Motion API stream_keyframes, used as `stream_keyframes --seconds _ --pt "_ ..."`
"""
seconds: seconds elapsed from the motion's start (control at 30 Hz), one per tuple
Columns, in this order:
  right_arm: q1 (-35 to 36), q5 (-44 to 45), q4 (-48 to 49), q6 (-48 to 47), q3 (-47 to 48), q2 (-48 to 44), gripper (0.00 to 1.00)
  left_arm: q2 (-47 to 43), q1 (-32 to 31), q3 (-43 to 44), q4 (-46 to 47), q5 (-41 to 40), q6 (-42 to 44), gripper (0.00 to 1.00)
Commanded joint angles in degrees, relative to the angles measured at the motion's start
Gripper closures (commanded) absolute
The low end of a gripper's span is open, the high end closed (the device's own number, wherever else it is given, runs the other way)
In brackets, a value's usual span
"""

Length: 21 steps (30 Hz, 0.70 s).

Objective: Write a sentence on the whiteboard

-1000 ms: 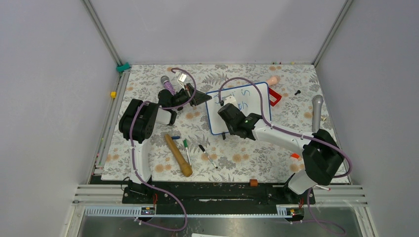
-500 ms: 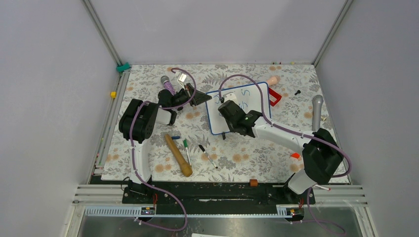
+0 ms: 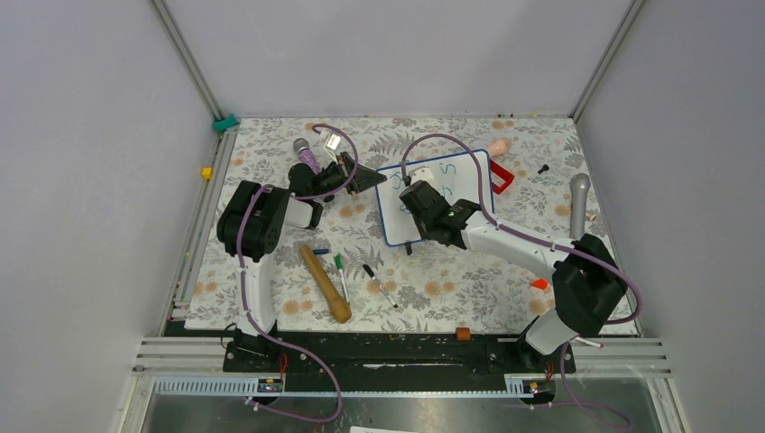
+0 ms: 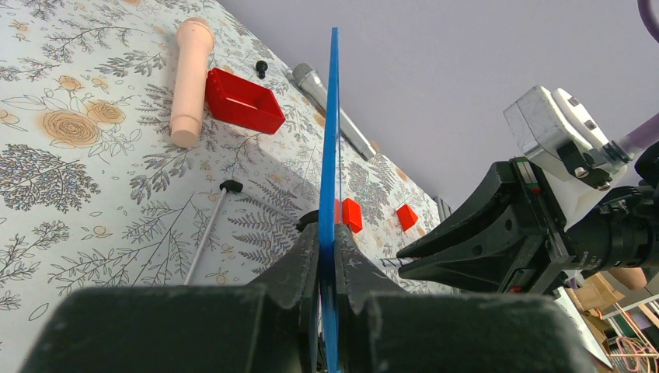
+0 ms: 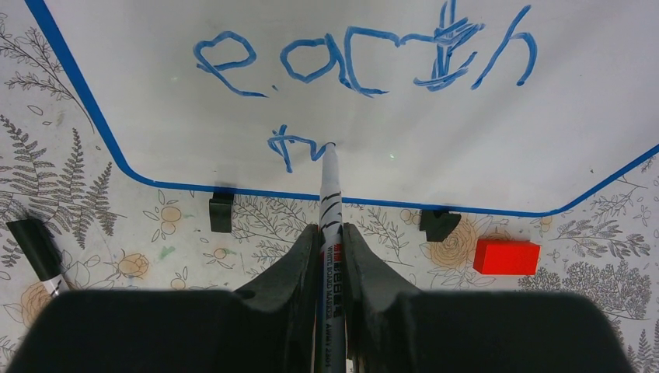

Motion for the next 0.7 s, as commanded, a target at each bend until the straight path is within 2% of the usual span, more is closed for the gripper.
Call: stream_keyframes --seconds 0.0,0.43,0.67 --pt "-2.0 2.5 2.5 0.4 -0.6 -1.0 1.0 -0.9 -0.8 -0.8 2.5 2.2 5.3 1.0" --pt "-2.0 -2.0 1.8 2.0 -5.8 -1.8 1.0 -0.8 -0.7 -0.8 2.5 2.2 5.3 1.0" --pt "-2.0 -1.0 1.4 2.1 -5.1 -3.3 1.0 -0.9 -0.8 -0.8 2.5 2.2 5.3 1.0"
